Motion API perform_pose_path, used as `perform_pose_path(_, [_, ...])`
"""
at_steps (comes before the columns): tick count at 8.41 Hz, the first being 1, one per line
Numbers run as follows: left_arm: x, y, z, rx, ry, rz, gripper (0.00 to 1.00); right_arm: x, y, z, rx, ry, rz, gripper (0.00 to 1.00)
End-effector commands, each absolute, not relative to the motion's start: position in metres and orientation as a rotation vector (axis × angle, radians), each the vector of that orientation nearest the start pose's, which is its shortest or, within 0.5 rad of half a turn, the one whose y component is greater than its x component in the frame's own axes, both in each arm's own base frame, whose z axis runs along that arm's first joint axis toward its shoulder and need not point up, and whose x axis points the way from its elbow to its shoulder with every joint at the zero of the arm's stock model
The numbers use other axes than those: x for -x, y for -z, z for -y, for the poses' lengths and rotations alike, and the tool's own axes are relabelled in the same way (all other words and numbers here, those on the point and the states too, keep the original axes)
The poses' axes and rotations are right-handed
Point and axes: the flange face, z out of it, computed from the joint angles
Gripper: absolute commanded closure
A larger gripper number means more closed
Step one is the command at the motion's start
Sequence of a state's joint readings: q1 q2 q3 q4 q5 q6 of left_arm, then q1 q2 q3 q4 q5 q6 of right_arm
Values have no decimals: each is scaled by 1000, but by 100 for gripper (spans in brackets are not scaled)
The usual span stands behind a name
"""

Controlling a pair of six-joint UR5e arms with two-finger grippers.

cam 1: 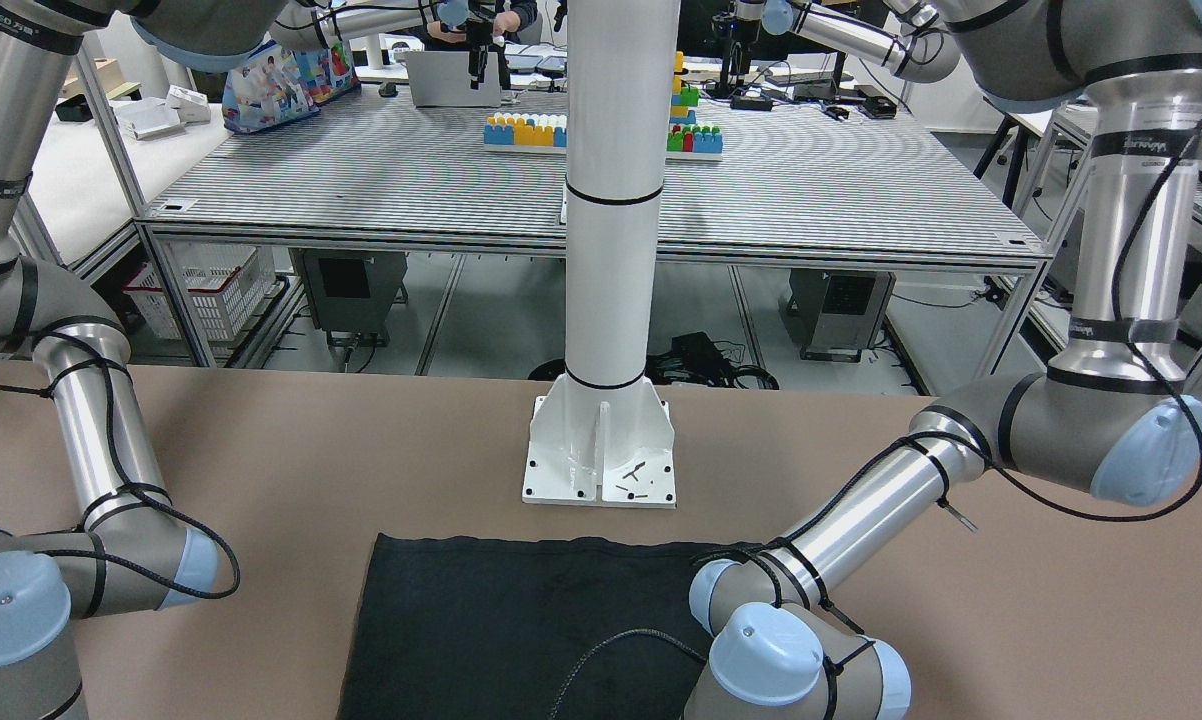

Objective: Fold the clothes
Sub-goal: 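Grasp the sleeve nearest the left gripper and fold it inward over the chest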

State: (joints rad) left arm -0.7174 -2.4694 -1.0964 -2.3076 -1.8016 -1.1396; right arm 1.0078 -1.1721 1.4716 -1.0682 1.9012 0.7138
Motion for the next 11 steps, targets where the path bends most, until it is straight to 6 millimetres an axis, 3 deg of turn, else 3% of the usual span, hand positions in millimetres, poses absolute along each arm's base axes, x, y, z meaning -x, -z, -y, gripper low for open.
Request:
perform_pose_path(1, [-546,-216,619,-458,120,-1077,0,305,-457,670,-461,-120,802,8])
perform_pose_path(3, [-548,-216,617,-458,117,-1078,0,316,-459,682,-452,-132,809,10])
perform_pose_path(5, [-548,-216,617,-459,116,-1077,0,335,-477,673,-457,-158,861,11])
perform_pose_path(8, [-548,-217,617,-457,116,-1075,0,351,-484,663,-477,-217,874,12])
perform_pose_path(11, [-548,-217,617,-458,116,-1076,0,359,-484,657,-474,-274,892,45])
